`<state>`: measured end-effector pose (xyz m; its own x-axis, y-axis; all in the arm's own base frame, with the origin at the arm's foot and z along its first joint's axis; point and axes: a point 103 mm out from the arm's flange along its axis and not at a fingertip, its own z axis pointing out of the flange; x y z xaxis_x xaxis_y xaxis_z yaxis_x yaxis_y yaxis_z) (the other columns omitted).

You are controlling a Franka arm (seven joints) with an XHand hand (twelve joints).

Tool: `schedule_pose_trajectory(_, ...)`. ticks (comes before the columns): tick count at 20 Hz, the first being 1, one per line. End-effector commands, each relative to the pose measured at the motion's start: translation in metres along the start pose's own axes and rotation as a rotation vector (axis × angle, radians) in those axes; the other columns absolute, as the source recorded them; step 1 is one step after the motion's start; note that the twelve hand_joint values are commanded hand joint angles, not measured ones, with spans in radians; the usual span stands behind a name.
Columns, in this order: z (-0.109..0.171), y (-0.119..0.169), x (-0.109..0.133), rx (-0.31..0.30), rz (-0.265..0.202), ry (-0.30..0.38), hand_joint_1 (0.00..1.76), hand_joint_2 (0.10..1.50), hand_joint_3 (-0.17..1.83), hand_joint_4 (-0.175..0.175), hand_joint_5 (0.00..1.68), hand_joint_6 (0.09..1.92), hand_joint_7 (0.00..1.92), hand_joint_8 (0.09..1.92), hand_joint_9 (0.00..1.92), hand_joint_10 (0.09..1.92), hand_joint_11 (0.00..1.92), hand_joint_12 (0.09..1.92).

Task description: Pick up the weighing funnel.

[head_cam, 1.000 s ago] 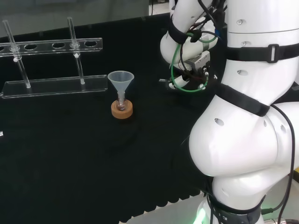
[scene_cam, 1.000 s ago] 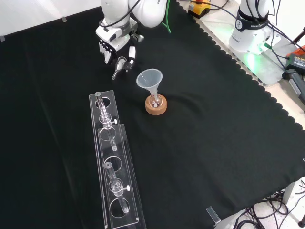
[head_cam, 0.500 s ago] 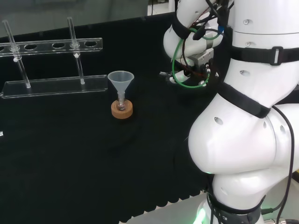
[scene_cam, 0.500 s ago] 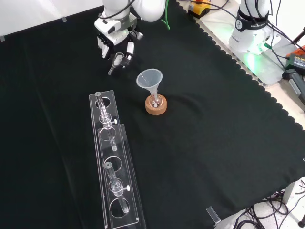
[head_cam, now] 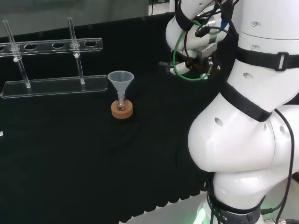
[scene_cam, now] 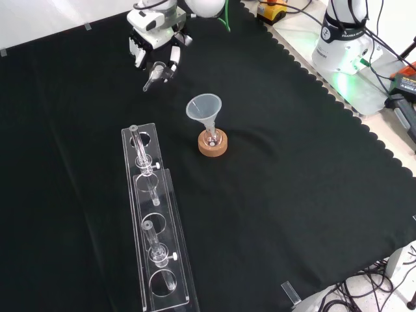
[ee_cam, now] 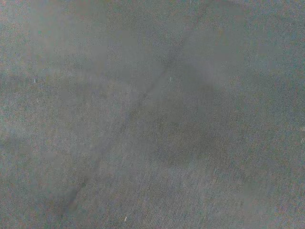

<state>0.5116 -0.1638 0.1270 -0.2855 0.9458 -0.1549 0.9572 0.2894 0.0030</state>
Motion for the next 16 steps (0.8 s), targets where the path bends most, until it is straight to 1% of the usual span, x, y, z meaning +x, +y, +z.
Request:
schedule_pose_trajectory(1, -0.024, 0.0, 0.002, -0.038, 0.021, -0.031, 0.68, 1.06, 0.42, -0.175, 1.1, 1.88, 1.4, 1.49, 1.58, 0.9, 1.47, 0.8)
schedule_pose_trajectory(7, -0.032, 0.002, 0.011, -0.053, 0.008, -0.035, 0.68, 1.06, 0.42, -0.175, 1.1, 1.89, 1.4, 1.49, 1.59, 0.9, 1.48, 0.8)
schedule_pose_trajectory(10, -0.036, 0.003, 0.015, -0.071, -0.01, -0.027, 0.69, 1.06, 0.42, -0.175, 1.1, 1.89, 1.4, 1.49, 1.59, 0.9, 1.48, 0.8)
schedule_pose_trajectory(14, -0.036, 0.008, 0.02, -0.057, -0.007, -0.04, 0.69, 1.06, 0.42, -0.175, 1.11, 1.89, 1.4, 1.49, 1.59, 0.9, 1.48, 0.8)
schedule_pose_trajectory(16, -0.036, 0.008, 0.018, -0.066, 0.0, -0.034, 0.69, 1.06, 0.42, -0.175, 1.11, 1.89, 1.41, 1.5, 1.59, 0.9, 1.49, 0.8)
